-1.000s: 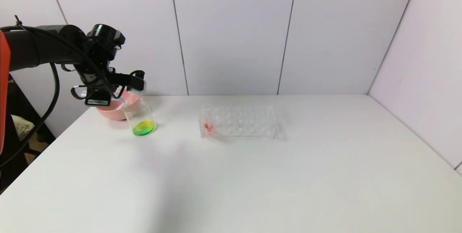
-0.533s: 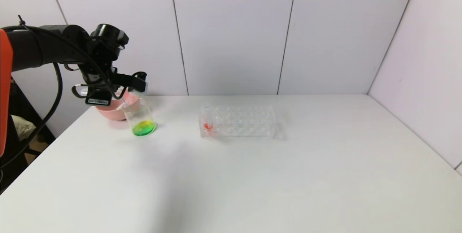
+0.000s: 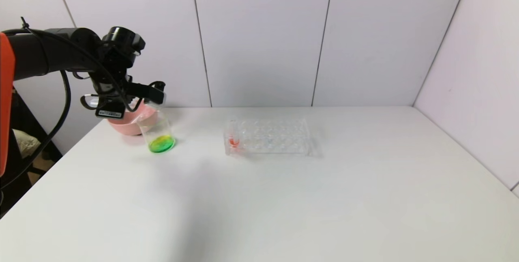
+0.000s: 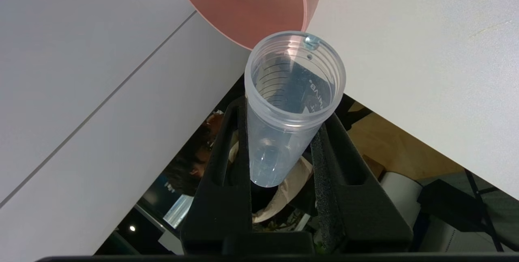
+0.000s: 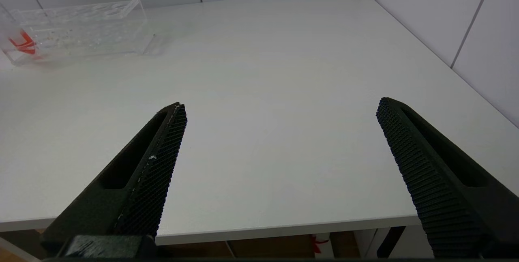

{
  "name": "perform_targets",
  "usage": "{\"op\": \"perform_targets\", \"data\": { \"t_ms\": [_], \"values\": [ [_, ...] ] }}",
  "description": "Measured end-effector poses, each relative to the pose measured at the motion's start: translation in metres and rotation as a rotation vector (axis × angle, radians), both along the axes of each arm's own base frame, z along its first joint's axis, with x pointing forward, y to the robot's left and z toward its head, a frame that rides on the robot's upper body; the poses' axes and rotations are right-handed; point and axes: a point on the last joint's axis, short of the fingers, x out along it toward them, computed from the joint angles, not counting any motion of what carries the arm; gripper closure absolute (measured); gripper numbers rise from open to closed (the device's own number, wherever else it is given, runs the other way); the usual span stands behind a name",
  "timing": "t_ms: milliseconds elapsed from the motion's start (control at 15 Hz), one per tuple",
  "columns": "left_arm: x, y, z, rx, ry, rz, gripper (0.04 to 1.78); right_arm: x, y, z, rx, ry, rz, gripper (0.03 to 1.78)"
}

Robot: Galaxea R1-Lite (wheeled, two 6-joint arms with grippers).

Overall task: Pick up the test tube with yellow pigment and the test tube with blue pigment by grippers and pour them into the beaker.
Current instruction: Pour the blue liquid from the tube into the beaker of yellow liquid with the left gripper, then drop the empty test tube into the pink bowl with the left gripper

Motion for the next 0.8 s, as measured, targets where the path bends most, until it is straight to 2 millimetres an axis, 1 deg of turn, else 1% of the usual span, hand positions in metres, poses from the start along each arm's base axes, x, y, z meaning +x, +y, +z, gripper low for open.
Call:
{"op": "perform_targets", "data": {
  "t_ms": [267, 467, 667, 800],
  "values": [
    [-0.004, 0.001, 0.007, -0.056, -0.054, 0.044, 1.37, 0.000, 0.000, 0.000, 0.000, 0.000, 0.000, 0.10],
    [-0.010, 0.002, 0.019, -0.175, -0.189, 0.162, 1.37, 0.000, 0.000, 0.000, 0.000, 0.000, 0.000, 0.10],
    [-0.018, 0.006, 0.035, -0.387, -0.376, 0.325, 1.37, 0.000, 0.000, 0.000, 0.000, 0.000, 0.000, 0.10],
    [-0.021, 0.009, 0.043, -0.597, -0.489, 0.421, 1.37, 0.000, 0.000, 0.000, 0.000, 0.000, 0.000, 0.10]
  ]
}}
